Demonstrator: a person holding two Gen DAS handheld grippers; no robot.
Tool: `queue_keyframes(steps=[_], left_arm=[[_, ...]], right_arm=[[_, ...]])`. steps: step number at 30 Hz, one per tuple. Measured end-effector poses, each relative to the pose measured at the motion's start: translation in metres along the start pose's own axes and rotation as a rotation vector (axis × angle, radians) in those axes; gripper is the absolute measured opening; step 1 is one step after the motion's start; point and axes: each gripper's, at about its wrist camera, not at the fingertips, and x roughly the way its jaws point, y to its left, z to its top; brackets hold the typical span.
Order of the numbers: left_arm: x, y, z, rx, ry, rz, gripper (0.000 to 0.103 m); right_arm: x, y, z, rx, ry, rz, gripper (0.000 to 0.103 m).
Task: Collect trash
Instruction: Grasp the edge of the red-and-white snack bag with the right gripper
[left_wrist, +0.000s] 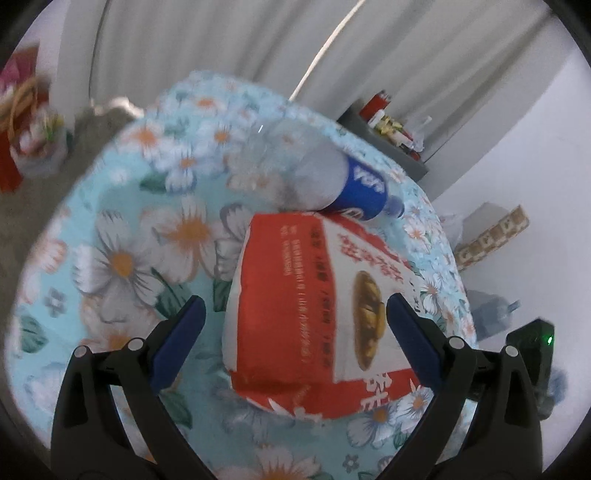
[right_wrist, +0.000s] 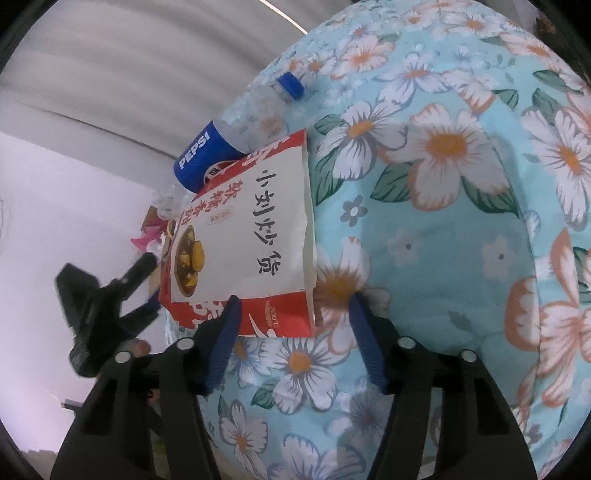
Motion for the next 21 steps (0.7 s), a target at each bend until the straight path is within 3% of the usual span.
queue_keyframes(steps=[2, 5, 10, 13, 16, 17, 19, 21], left_arm=[[0.008, 0.001, -0.001, -0.024, 0.045, -0.059, 0.091], [0.003, -0.016, -0.008, 0.029, 0.066, -0.13, 0.091], [-0.025, -0.053, -0.028, 0.142, 0.059, -0.259, 0.091], [-0.037, -0.076, -0.044, 0.187, 0.082, -0.364, 0.091], [-0.037, -0.103, -0.064, 0.238, 0.142, -0.483, 0.091], [-0.033, -0.113, -0.073, 0.251, 0.18, -0.538, 0.091], [-0.025, -0.126, -0.089, 0.263, 0.254, -0.597, 0.091], [-0.016, -0.137, -0.103, 0.301, 0.323, -0.613, 0.091]], right_arm=[[0.001, -0.004, 0.002, 0.014, 0.007, 0.007, 0.045], [-0.005, -0.016, 0.001, 0.048, 0.012, 0.039, 0.031], [-0.032, -0.037, 0.001, 0.082, -0.042, 0.058, 0.028], [-0.064, -0.059, 0.006, 0.128, -0.127, 0.067, 0.028], [-0.095, -0.087, 0.014, 0.218, -0.219, 0.058, 0.028], [-0.102, -0.095, 0.016, 0.242, -0.244, 0.055, 0.032], [-0.118, -0.113, 0.021, 0.298, -0.309, 0.033, 0.048], [-0.135, -0.129, 0.021, 0.35, -0.38, 0.011, 0.054]])
